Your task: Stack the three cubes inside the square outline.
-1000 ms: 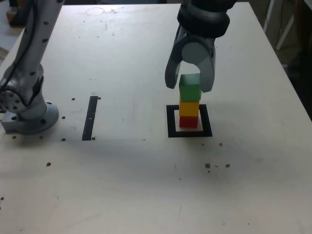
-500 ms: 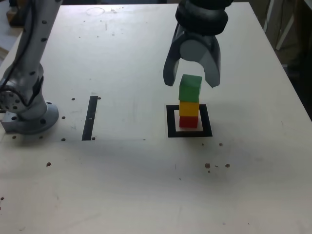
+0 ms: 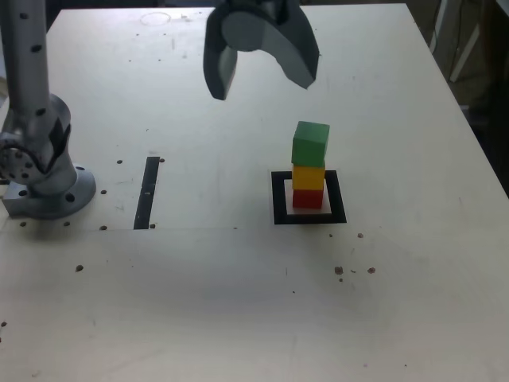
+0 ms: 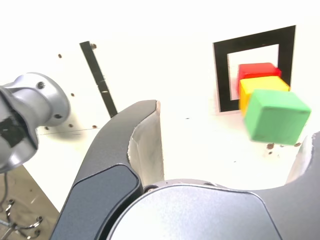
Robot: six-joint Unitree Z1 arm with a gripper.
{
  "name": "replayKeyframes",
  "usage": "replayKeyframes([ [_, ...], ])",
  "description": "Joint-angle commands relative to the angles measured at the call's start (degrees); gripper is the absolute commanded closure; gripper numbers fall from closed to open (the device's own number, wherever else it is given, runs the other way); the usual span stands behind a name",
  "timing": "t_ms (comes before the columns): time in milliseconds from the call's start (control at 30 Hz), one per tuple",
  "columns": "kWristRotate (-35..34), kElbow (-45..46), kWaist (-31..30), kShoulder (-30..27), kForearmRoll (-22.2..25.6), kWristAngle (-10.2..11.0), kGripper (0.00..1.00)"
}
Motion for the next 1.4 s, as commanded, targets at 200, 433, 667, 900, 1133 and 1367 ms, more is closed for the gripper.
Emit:
replayKeyframes([
  [200, -1.1, 11.0, 0.3, -6.4, -1.0, 1.3, 0.0],
  [433, -2.5, 24.1, 0.3, -10.8, -8.0, -0.2, 0.0],
  [667, -3.6, 33.1, 0.3, -14.0, -14.1, -0.5, 0.0],
  [900, -4.4, 41.9, 0.3, -14.9, -21.4, -1.5, 0.0],
  [1133, -5.1, 49.7, 0.3, -15.0, -28.1, -2.5, 0.0],
  [1367, -5.2, 52.6, 0.3, -15.3, -30.8, -3.1, 0.0],
])
